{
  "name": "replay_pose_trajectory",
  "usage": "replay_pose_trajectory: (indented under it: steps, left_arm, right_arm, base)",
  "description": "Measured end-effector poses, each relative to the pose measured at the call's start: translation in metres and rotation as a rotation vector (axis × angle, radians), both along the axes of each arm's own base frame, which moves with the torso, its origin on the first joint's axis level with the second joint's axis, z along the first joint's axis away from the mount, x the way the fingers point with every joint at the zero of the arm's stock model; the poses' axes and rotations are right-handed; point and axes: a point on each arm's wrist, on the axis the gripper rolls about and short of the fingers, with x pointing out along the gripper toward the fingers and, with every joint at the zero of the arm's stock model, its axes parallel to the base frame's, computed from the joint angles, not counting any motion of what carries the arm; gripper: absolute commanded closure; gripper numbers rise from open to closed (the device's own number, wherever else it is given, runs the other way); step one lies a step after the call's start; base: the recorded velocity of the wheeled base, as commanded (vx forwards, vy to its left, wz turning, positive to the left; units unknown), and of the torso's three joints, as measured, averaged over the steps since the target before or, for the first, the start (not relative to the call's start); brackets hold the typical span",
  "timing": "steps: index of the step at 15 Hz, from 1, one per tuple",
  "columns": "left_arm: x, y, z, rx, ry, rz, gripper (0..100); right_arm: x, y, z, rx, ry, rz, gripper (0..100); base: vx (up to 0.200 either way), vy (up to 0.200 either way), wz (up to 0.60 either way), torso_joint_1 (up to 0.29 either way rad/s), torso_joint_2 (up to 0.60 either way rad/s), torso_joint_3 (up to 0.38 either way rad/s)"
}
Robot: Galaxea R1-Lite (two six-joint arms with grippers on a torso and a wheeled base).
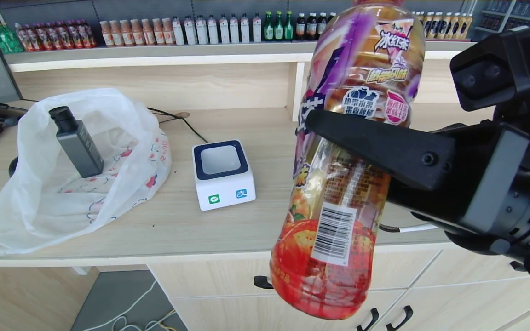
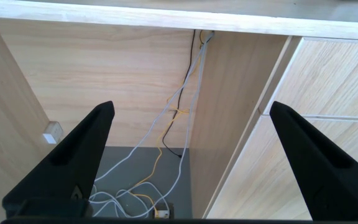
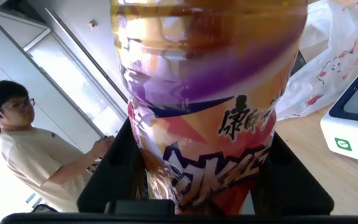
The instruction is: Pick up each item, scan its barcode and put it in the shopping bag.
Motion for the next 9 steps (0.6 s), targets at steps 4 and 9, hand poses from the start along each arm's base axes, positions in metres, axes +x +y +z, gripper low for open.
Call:
replay_pose_trajectory:
  steps: [4, 9]
  left_arm:
    - [0.0000, 0.0000, 0.0000, 0.000, 0.000, 0.000, 0]
    - [0.0000, 0.0000, 0.0000, 0.000, 0.000, 0.000, 0]
  right_arm:
    - [0.0008, -0.0001, -0.0013, -0.011, -0.041, -0.044, 100]
    - [0.0034, -0.0017, -0.0061, -0.044, -0.136, -0.243, 100]
  base:
    - [0.000, 0.000, 0.00, 0.000, 0.00, 0.000]
    - [0.000, 0.000, 0.00, 0.000, 0.00, 0.000]
